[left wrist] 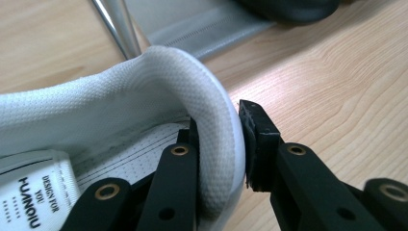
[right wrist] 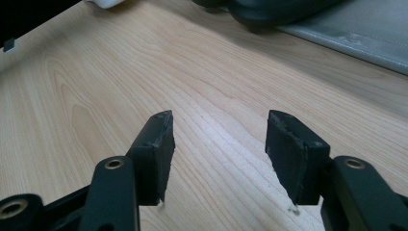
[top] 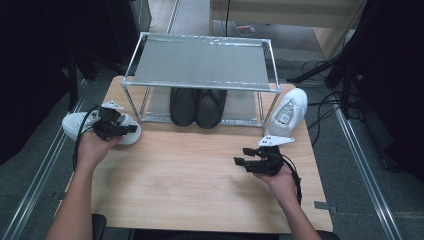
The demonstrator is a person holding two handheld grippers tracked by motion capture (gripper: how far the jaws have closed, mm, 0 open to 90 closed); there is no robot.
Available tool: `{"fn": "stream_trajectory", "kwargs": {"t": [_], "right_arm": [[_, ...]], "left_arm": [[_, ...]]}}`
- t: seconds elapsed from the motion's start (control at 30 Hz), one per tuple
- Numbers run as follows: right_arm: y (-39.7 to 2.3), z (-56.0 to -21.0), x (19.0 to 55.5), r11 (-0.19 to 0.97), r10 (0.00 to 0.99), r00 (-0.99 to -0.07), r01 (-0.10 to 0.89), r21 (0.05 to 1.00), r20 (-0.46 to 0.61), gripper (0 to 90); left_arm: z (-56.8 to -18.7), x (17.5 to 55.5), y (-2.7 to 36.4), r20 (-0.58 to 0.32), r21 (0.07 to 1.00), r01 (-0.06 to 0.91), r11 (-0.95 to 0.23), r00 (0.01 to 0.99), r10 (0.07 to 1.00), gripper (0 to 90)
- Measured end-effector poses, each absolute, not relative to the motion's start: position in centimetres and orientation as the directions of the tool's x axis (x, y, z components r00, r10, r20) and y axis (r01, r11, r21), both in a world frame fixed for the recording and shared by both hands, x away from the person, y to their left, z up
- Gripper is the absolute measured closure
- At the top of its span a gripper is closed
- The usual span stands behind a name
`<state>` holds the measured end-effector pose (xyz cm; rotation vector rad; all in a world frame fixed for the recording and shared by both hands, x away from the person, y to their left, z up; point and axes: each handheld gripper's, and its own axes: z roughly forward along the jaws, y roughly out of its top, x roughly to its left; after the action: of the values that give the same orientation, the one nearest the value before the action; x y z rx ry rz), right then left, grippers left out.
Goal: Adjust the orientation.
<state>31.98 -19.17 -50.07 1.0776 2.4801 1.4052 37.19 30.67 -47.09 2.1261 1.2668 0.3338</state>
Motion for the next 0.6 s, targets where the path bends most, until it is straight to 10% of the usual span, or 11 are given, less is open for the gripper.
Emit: {"fn": "stream_trajectory", "kwargs": {"t": [0.6], "right_arm": [[-17.7,-49.9,32.8,0.347,0.577,-0.777,0.511,0.786,0.251,45.9]], "left_arm": [[-44.6,33.5,26.1,-0.042,0.6,0.681,-0.421,0.552,0.833,76.5]]}}
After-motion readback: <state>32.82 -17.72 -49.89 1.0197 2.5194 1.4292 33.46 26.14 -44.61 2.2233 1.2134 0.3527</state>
